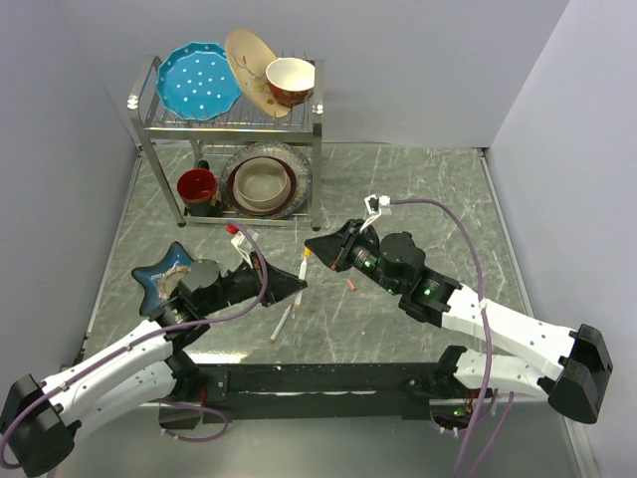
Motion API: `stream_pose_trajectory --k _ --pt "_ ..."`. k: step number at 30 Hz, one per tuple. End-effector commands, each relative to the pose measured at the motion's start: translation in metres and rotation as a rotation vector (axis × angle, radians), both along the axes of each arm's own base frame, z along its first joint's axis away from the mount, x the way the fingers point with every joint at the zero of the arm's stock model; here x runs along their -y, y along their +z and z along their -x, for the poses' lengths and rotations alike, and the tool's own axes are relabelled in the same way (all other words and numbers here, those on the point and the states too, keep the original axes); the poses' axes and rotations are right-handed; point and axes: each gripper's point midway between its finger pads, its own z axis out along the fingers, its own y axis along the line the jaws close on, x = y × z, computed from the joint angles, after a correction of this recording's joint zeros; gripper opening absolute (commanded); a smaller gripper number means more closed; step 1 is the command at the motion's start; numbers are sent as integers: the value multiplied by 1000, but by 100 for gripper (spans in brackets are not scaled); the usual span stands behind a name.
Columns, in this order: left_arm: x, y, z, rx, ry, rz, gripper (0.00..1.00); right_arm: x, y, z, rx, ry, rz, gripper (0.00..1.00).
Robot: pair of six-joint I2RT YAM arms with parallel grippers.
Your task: Insert the pens into the pen caps
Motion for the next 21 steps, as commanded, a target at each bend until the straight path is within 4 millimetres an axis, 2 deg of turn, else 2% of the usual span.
stream_pose_trajectory --k 1,12,18,21 --pt "2 32 -2 84 -1 55 1 -1 19 3 39 -4 -41 0" --pt "5 48 -18 100 53 49 1 -8 -15 26 -13 -104 94 0" --pt "5 63 -18 146 51 46 1 -11 -10 42 12 -66 83 0" --pt "4 71 -15 189 34 43 1 -10 6 50 31 -28 21 6"
